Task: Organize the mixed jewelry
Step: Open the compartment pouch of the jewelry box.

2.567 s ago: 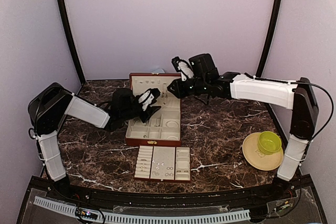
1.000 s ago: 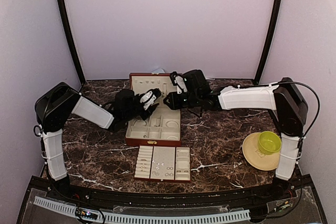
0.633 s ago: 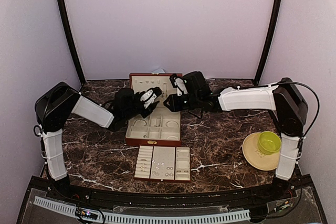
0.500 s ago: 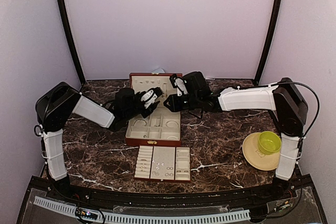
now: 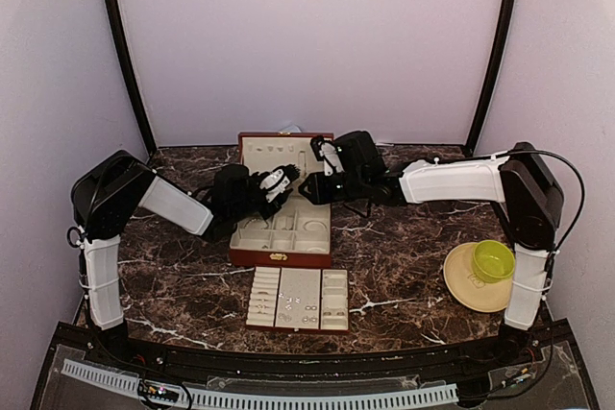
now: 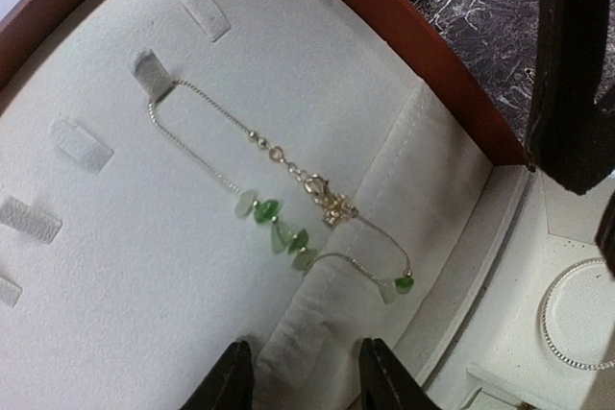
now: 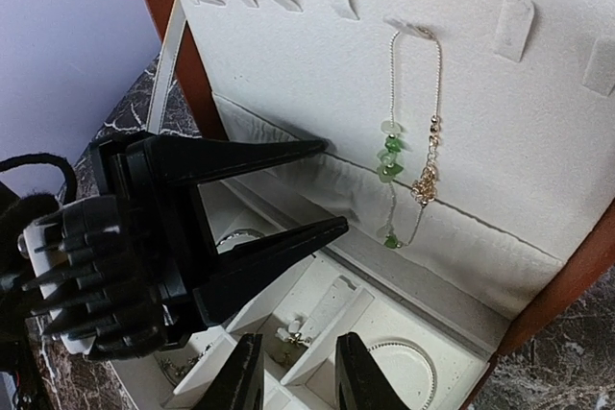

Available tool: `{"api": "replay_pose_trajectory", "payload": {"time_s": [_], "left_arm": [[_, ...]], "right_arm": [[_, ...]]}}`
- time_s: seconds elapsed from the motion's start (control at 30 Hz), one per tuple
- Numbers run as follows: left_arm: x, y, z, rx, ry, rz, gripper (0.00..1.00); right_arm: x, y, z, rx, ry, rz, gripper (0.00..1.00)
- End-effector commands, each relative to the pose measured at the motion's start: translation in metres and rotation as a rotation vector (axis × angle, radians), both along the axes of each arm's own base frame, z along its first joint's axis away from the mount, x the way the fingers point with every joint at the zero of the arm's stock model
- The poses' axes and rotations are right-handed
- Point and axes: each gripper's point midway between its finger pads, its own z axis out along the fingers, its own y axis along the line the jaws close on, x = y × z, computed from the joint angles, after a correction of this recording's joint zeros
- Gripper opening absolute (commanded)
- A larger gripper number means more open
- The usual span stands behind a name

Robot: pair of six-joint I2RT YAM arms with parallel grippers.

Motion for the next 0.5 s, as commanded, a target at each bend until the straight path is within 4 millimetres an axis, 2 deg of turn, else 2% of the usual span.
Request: {"api": "replay_pose_trajectory", "payload": {"time_s": [0.0, 0.17, 0.47], "left_arm": [[0.004, 0.005, -0.009, 0.006, 0.020, 0.024, 0.35], [0.005, 0.007, -0.009, 0.003, 0.016, 0.032, 0.20], [0.002, 0.006, -0.011, -0.001, 0.022, 0.022, 0.06]], "right_arm": [[-0.001, 0.007, -0.003, 0.025, -0.008, 0.006, 0.27], [0.004, 0.006, -0.007, -0.002, -0.007, -0.031, 0.27], [0.022, 0.004, -0.016, -0.062, -0.018, -0.151, 0.27]]}}
